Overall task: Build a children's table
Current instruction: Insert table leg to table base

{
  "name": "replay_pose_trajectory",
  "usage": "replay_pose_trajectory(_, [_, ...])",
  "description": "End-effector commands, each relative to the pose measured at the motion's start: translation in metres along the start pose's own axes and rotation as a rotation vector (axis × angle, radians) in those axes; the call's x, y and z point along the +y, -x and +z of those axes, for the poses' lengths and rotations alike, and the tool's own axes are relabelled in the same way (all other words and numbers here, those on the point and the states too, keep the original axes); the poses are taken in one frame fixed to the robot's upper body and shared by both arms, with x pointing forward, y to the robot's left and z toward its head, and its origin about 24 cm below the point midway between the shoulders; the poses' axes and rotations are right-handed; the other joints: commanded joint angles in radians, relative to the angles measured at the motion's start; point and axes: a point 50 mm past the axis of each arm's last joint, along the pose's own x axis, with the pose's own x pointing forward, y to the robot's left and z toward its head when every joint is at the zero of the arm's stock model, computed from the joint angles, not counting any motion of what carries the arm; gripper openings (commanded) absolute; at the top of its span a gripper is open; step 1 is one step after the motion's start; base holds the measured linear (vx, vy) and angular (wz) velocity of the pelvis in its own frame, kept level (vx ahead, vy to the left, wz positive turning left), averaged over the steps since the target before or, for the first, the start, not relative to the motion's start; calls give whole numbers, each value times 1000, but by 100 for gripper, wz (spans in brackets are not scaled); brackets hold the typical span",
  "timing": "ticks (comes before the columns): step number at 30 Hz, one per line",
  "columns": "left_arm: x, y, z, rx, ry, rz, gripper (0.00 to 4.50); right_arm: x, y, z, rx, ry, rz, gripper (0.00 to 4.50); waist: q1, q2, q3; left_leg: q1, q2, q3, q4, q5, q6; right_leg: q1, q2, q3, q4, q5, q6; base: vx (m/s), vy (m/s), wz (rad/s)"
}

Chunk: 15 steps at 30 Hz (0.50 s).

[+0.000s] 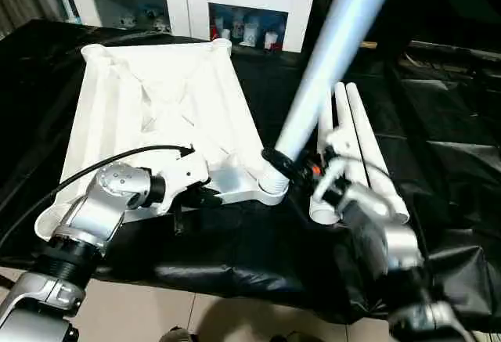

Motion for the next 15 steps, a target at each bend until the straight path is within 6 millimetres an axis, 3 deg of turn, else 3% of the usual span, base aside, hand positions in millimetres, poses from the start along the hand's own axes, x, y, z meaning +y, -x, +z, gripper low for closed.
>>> replay_pose_trajectory(1, [11, 6, 9, -49, -16, 88, 0, -9, 17, -21, 81, -17, -90, 186, -2, 13, -49, 14, 24, -5, -77, -304, -10, 27, -70, 49, -103, -346, -153, 0, 0, 0])
replay_pose_trajectory(6, [13, 5, 10, -46, -22, 82, 0, -6, 22, -27, 82, -32, -91, 186, -2, 16, -46, 12, 24, -8, -80, -315, -6, 27, -71, 50, -106, -363, -149, 0, 0, 0])
replay_pose_trajectory(15, [10, 7, 9, -31, -40, 30, 0, 2, 19, -36, 244, 26, 70, 186, -4, 11, -43, 10, 24, -6, -81, -296, 5, 28, -71, 50, -106, -360, -149, 0, 0, 0])
